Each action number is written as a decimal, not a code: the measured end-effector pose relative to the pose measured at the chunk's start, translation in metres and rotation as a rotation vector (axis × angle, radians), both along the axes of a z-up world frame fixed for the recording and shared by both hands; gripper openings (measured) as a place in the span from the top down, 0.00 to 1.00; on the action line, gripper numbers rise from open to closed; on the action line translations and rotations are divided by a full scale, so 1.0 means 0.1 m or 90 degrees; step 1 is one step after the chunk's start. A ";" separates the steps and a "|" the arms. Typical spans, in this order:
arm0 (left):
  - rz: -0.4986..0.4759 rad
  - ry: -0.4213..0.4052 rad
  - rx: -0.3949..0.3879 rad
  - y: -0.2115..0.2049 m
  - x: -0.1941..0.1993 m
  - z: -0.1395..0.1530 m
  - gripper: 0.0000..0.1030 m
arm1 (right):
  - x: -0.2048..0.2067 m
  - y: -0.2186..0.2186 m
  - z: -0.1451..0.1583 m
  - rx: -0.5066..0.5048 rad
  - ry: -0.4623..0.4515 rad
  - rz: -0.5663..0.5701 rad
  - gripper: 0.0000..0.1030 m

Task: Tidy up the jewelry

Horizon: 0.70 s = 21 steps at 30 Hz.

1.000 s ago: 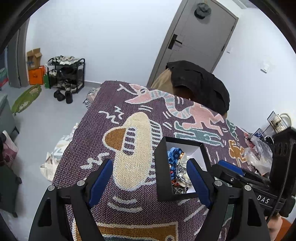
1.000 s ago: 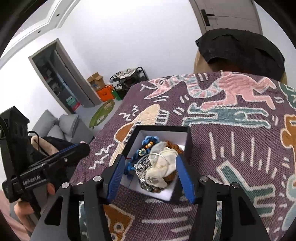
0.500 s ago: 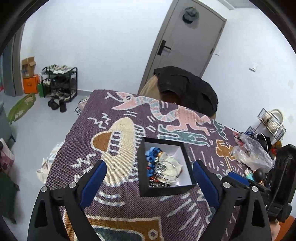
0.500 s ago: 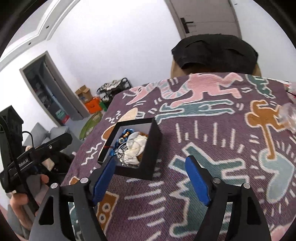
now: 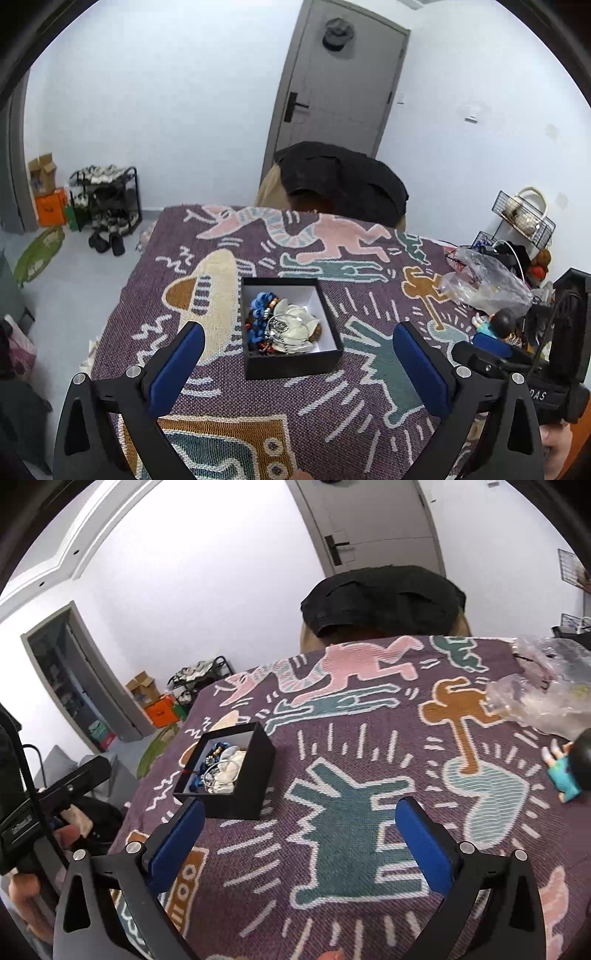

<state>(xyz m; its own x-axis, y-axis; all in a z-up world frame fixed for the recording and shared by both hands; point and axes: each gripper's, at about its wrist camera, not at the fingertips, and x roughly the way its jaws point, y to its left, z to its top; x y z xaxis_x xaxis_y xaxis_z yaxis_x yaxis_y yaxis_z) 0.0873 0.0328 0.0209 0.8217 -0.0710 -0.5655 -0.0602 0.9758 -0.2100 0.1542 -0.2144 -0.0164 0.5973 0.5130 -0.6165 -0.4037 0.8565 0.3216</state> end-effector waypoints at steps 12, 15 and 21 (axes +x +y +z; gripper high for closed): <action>-0.001 -0.047 0.097 -0.29 -0.35 0.22 0.00 | -0.27 -0.25 0.20 -0.005 -0.045 -0.033 0.00; -0.002 -0.054 0.103 -0.32 -0.42 0.25 0.00 | -0.34 -0.28 0.22 -0.006 -0.051 -0.034 0.00; -0.002 -0.069 0.095 -0.33 -0.56 0.29 0.00 | -0.45 -0.36 0.26 -0.014 -0.059 -0.052 0.00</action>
